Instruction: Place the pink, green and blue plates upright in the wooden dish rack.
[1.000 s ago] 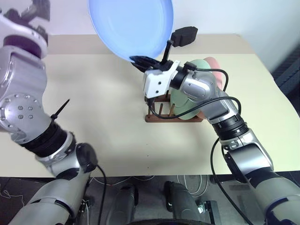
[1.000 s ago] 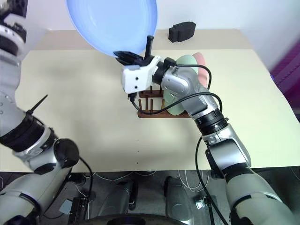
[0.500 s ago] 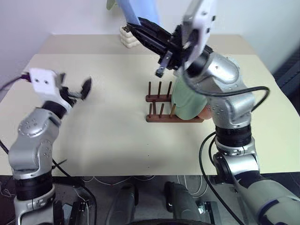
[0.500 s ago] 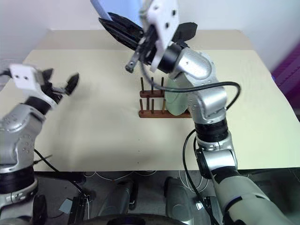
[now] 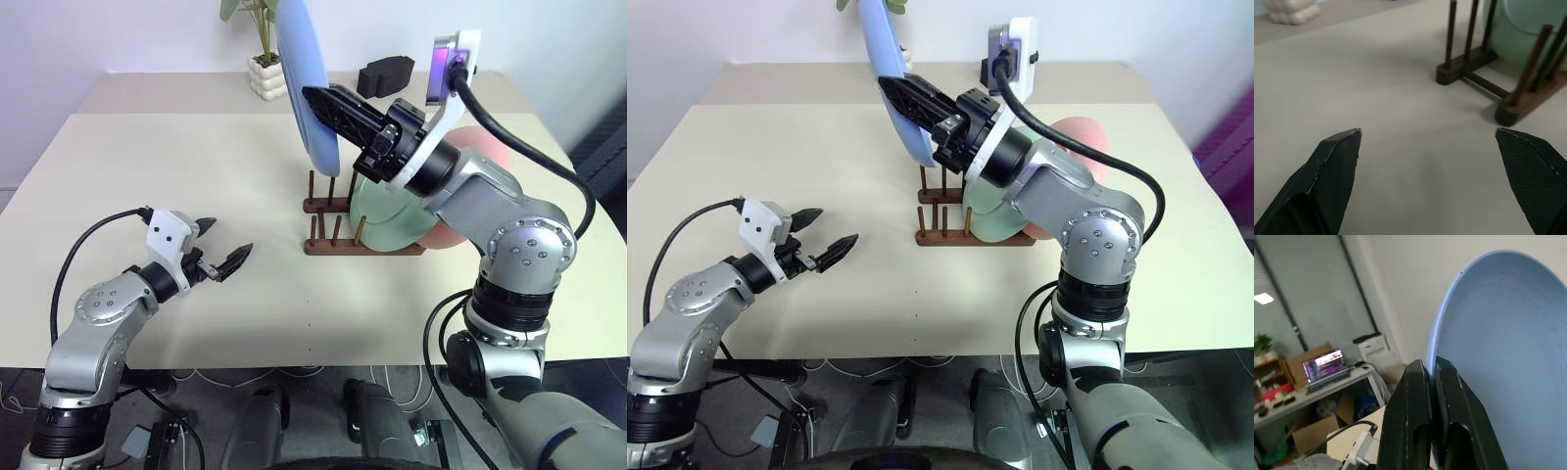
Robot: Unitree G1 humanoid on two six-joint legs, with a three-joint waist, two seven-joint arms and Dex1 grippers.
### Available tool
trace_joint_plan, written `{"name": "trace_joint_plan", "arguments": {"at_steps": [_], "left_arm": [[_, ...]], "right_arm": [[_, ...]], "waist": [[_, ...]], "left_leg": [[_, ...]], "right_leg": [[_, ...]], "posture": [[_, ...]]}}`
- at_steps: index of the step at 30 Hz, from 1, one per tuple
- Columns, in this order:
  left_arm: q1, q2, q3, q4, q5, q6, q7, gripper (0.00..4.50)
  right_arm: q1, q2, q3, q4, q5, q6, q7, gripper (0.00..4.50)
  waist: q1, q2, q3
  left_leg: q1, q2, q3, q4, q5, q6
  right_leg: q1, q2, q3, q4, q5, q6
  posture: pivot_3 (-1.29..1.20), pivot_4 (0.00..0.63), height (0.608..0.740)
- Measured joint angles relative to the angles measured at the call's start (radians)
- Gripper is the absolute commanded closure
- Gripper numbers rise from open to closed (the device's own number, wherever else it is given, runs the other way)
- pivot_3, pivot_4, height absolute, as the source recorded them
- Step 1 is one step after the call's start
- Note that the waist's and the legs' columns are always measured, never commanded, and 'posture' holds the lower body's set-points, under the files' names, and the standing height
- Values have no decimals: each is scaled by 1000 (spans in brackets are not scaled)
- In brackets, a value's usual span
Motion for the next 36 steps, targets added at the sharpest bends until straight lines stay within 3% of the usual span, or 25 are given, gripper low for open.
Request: {"name": "trace_joint_plan", "arguments": {"at_steps": [25, 36], "left_arm": [[28, -42, -36, 43, 39, -78, -17, 20], [22, -57, -36, 43, 41, -95, -18, 20]], "right_arm": [[75, -7, 31, -26, 327, -4, -425, 4500], [94, -15, 53, -40, 403, -76, -534, 4500]], "waist": [[-1, 0, 0], [0, 0, 0]], "left_leg": [[0, 4, 1, 0, 0, 1], [-1, 6, 1, 0, -1, 1]], "right_leg": [[0, 1, 0, -1, 0, 0], [0, 2, 0, -2, -1, -1]], "posture": [[0, 150, 738], [0, 150, 738]]}}
